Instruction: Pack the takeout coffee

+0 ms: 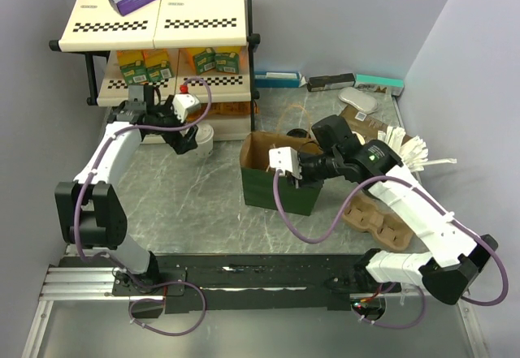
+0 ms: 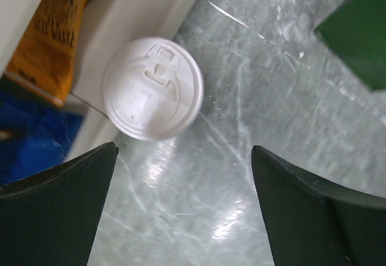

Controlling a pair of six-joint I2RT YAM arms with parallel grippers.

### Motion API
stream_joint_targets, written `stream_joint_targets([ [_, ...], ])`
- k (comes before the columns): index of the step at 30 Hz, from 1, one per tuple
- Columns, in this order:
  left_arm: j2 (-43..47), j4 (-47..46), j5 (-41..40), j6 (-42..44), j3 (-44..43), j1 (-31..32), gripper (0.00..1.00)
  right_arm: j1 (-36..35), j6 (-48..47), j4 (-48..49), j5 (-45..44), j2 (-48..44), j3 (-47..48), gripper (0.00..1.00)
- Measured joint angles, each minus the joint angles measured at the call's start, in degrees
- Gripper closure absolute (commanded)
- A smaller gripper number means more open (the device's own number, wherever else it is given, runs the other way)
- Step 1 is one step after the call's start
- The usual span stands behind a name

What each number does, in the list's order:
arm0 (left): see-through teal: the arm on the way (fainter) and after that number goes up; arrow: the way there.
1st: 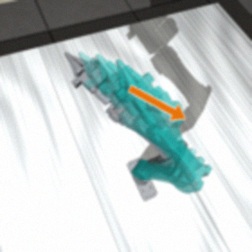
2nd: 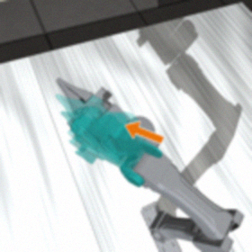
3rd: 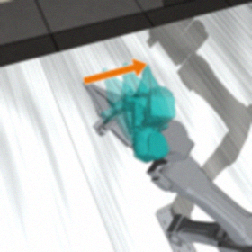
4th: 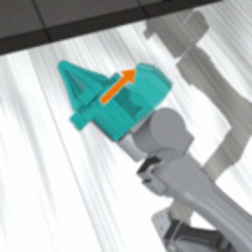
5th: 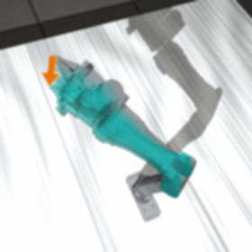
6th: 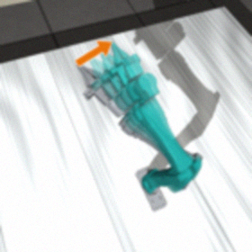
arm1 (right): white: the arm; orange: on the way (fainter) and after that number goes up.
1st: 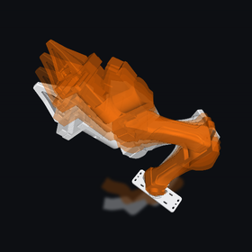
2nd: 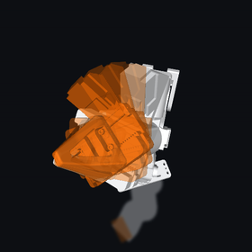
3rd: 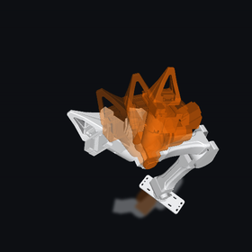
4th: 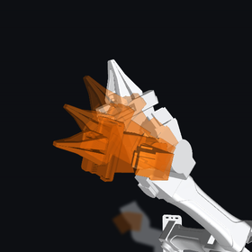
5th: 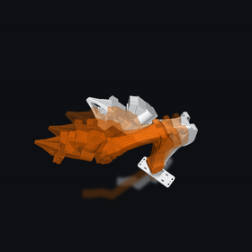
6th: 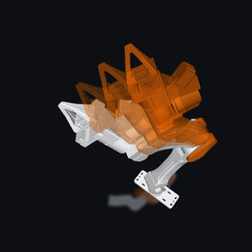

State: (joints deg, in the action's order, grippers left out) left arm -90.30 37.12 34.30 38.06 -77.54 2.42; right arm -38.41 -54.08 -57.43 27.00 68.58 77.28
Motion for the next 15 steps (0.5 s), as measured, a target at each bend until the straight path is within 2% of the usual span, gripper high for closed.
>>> stream_joint_targets([
  [3,-1.1,2.4,1.8,7.4,-2.0,0.3,0.0,0.1,-1.0,-2.0,0.0,0.3,0.3,0.37],
  [7,-3.7,6.2,2.5,15.5,-6.4,0.6,0.01,0.1,-1.1,-4.0,0.0,1.0,0.8,0.26],
  [11,-9.0,10.0,3.1,22.2,-12.9,1.2,0.01,0.1,-0.7,-5.2,0.2,0.9,2.8,0.23],
  [12,-10.1,10.8,3.2,23.4,-13.9,1.4,0.01,0.1,-0.7,-5.3,0.2,0.7,3.5,0.18],
  [14,-11.8,12.4,3.3,25.9,-15.3,1.7,0.01,0.1,-0.3,-5.4,0.2,0.0,4.3,0.16],
  [15,-12.6,13.0,3.2,26.9,-15.7,1.9,0.01,0.1,-0.3,-5.4,0.2,-0.3,4.5,0.0],
])
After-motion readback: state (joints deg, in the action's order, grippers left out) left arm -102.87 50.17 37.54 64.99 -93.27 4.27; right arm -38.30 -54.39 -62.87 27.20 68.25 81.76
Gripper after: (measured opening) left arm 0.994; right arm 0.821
